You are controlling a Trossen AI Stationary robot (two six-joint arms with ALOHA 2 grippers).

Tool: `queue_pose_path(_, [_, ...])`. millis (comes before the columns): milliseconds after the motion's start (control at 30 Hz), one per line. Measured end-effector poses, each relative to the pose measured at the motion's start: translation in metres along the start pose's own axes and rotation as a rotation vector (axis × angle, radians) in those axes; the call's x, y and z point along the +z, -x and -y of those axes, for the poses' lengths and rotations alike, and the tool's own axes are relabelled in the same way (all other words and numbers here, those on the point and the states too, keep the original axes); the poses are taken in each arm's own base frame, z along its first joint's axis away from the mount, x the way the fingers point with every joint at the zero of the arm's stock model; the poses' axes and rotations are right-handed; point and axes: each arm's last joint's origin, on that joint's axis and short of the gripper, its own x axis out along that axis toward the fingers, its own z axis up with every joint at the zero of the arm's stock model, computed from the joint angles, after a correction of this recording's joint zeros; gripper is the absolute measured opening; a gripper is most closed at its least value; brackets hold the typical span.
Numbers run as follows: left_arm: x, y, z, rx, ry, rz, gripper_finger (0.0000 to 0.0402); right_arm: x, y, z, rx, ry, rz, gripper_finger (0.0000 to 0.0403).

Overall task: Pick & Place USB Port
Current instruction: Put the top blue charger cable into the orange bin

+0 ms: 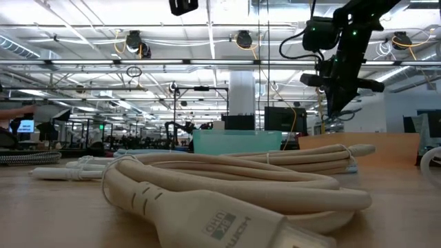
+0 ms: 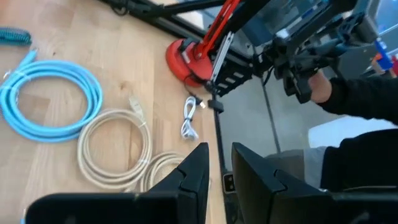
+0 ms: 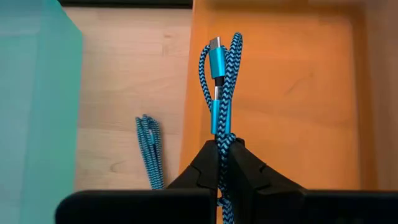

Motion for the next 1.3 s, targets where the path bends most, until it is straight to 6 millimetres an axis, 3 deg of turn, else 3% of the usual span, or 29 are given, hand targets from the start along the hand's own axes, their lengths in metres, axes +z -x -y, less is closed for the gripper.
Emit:
queue_pose_path(600, [-0.005,-0.005,0.006,0.017,-0.005,-0.022,0.0072,-0.003,-0.032,-0.014,-0.096,0.04,-0.007,0.0003])
queue_pose_path(1133, [-0.005,-0.005,0.005,0.018,-0.009,-0.022,0.0072,-0.012,-0.051,-0.009,-0.13,0.042,-0.042,0.0004])
queue_pose_path(1300, [-0.004,-0.003,0.003,0.023,-0.006,-0.017,0.0072,-0.014,-0.054,-0.009,-0.101,0.055,-0.049,0.0025])
